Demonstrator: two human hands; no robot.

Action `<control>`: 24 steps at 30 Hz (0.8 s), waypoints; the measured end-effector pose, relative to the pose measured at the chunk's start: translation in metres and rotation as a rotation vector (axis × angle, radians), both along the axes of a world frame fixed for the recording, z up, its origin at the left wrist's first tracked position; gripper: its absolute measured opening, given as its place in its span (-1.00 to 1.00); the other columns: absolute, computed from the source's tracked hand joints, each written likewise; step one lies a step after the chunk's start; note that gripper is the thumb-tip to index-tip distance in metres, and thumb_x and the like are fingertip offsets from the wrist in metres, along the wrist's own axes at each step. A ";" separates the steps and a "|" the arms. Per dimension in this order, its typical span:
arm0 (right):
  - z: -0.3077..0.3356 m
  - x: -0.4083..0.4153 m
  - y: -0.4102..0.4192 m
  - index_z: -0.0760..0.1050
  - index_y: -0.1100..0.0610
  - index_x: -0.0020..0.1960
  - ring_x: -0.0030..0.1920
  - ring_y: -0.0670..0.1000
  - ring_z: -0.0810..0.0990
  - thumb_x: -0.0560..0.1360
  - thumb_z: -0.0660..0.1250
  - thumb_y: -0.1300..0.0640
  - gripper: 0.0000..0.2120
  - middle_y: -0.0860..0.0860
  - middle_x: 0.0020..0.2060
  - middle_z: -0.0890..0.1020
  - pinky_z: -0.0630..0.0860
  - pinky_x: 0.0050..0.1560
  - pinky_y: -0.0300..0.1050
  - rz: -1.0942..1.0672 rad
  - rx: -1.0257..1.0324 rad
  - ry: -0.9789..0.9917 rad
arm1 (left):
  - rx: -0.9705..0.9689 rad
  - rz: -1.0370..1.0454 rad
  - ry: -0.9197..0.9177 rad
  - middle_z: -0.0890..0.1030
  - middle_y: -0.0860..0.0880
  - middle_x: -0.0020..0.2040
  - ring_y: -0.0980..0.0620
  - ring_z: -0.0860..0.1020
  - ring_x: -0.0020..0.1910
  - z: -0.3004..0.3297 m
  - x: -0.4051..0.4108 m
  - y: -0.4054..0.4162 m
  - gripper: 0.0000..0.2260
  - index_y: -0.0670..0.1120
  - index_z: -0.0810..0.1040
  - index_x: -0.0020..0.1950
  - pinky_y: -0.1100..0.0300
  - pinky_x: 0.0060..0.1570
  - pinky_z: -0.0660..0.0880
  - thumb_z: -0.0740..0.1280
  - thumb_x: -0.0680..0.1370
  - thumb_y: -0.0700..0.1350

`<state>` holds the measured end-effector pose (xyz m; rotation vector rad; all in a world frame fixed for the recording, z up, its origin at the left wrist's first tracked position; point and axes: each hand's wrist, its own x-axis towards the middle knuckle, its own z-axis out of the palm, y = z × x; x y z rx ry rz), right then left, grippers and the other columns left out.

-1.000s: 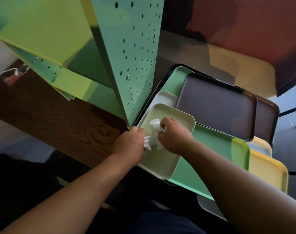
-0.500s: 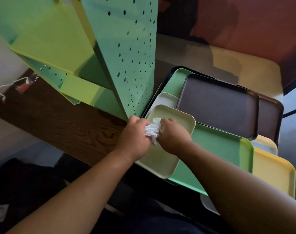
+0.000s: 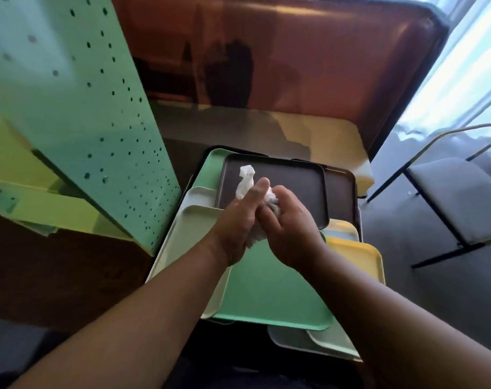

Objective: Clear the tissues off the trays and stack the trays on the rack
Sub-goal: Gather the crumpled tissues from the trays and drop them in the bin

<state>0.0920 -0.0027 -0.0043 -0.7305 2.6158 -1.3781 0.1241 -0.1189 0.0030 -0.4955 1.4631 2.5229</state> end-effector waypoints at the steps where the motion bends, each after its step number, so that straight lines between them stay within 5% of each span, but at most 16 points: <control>1: 0.003 -0.002 0.012 0.36 0.08 -0.12 -0.27 0.04 0.43 0.57 0.20 -0.18 -0.68 -0.05 -0.25 0.46 0.42 -0.25 0.03 -0.035 -0.012 0.057 | 0.065 -0.042 -0.015 0.65 -0.19 -0.03 -0.03 0.66 -0.09 0.005 -0.005 0.013 -0.41 -0.23 0.55 0.26 0.17 -0.16 0.63 0.17 0.60 0.28; 5: 0.010 -0.012 0.065 0.39 0.13 -0.15 -0.21 0.06 0.43 0.60 0.04 -0.27 -0.53 -0.02 -0.24 0.46 0.42 -0.22 0.03 -0.177 0.042 0.270 | 0.278 -0.116 -0.129 0.64 -0.22 0.20 -0.13 0.61 0.20 0.018 -0.027 0.064 -0.13 -0.23 0.53 0.37 0.05 0.09 0.58 -0.07 0.54 0.47; 7: 0.009 -0.014 0.098 0.42 0.15 -0.19 -0.19 0.12 0.45 0.63 -0.04 -0.30 -0.42 0.03 -0.25 0.48 0.45 -0.17 0.08 -0.243 0.064 0.322 | 0.279 -0.159 -0.144 0.72 -0.19 0.02 -0.07 0.70 0.01 0.023 -0.034 0.098 -0.28 -0.22 0.61 0.18 0.13 -0.01 0.61 -0.06 0.64 0.35; 9: 0.005 -0.012 0.122 0.46 0.15 -0.23 -0.16 0.14 0.45 0.65 -0.08 -0.27 -0.38 0.05 -0.26 0.49 0.44 -0.11 0.09 -0.312 0.085 0.363 | 0.103 -0.186 -0.125 0.65 -0.04 -0.35 0.07 0.63 -0.40 0.022 -0.037 0.123 -0.60 -0.14 0.53 -0.11 0.26 -0.36 0.57 0.04 0.72 0.04; 12: -0.001 -0.008 0.176 0.48 0.14 -0.26 -0.09 0.15 0.46 0.63 0.11 -0.12 -0.55 0.08 -0.20 0.49 0.41 0.00 0.04 -0.509 0.085 0.391 | 0.020 -0.282 -0.075 0.53 -0.09 -0.36 0.12 0.53 -0.48 0.013 -0.047 0.183 -0.76 -0.23 0.48 -0.08 0.30 -0.49 0.50 0.08 0.70 -0.24; 15: -0.013 -0.002 0.234 0.54 0.19 -0.05 0.04 0.11 0.48 0.54 0.18 0.02 -0.73 0.13 -0.03 0.56 0.42 0.13 0.02 -0.642 0.016 0.398 | 0.192 -0.317 -0.103 0.62 -0.15 -0.17 0.00 0.62 -0.26 0.001 -0.055 0.249 -0.71 -0.24 0.52 0.25 0.22 -0.30 0.61 0.08 0.64 -0.34; 18: -0.030 0.007 0.290 0.57 0.21 0.25 0.16 0.06 0.51 0.51 0.17 0.09 -0.60 0.13 0.11 0.63 0.46 0.22 0.00 -0.650 -0.060 0.354 | 0.205 -0.432 -0.172 0.63 -0.10 -0.25 0.01 0.62 -0.26 -0.018 -0.054 0.314 -0.76 -0.17 0.57 0.03 0.21 -0.25 0.58 0.11 0.65 -0.20; 21: -0.051 0.017 0.336 0.59 0.17 0.31 0.17 0.04 0.57 0.55 0.13 0.09 -0.56 0.08 0.12 0.67 0.50 0.23 0.12 -0.615 -0.095 0.230 | 0.178 -0.470 -0.269 0.62 -0.11 -0.26 0.00 0.61 -0.21 -0.040 -0.054 0.367 -0.68 -0.16 0.57 -0.15 0.17 -0.12 0.55 0.12 0.65 -0.07; 24: -0.074 0.028 0.376 0.50 0.16 0.42 0.26 0.03 0.56 0.61 0.10 0.01 -0.53 0.08 0.24 0.62 0.48 0.30 0.11 -0.602 -0.152 0.052 | 0.164 -0.417 -0.356 0.58 -0.10 -0.34 0.00 0.60 -0.31 -0.058 -0.052 0.410 -0.66 -0.18 0.53 -0.23 0.18 -0.22 0.56 0.12 0.65 -0.09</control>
